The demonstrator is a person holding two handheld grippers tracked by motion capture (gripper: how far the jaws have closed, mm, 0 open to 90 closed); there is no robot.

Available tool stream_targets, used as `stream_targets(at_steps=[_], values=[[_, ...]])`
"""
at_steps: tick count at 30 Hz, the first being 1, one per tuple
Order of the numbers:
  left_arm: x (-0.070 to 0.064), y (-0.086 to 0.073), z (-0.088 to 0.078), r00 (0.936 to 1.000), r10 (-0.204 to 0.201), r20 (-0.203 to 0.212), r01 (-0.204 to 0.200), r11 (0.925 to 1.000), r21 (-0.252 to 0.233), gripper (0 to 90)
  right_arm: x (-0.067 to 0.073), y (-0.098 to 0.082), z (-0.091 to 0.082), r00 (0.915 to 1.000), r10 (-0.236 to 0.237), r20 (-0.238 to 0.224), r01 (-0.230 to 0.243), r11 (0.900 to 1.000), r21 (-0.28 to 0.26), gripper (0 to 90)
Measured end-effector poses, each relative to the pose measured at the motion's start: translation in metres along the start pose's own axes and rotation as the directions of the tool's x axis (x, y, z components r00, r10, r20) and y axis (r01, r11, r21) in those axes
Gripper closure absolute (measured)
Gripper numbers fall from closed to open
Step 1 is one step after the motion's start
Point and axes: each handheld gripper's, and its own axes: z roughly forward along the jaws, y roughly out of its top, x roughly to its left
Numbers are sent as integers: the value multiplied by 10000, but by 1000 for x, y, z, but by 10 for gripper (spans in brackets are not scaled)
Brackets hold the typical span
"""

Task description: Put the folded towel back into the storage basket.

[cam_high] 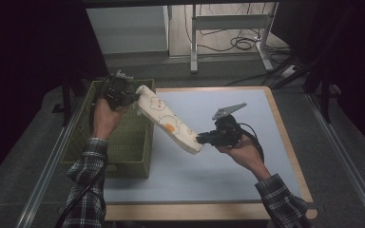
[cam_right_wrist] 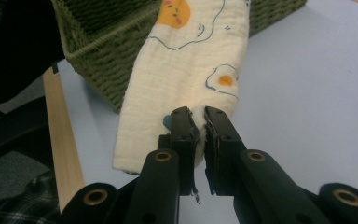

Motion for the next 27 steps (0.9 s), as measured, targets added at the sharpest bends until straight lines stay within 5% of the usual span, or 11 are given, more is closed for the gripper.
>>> stream_targets(at_steps=[27], values=[[53,5,-4,9936,-244,-1107,276,9992,279,838,29,56,53,9953,-140,-962,102,9992,-393,822]])
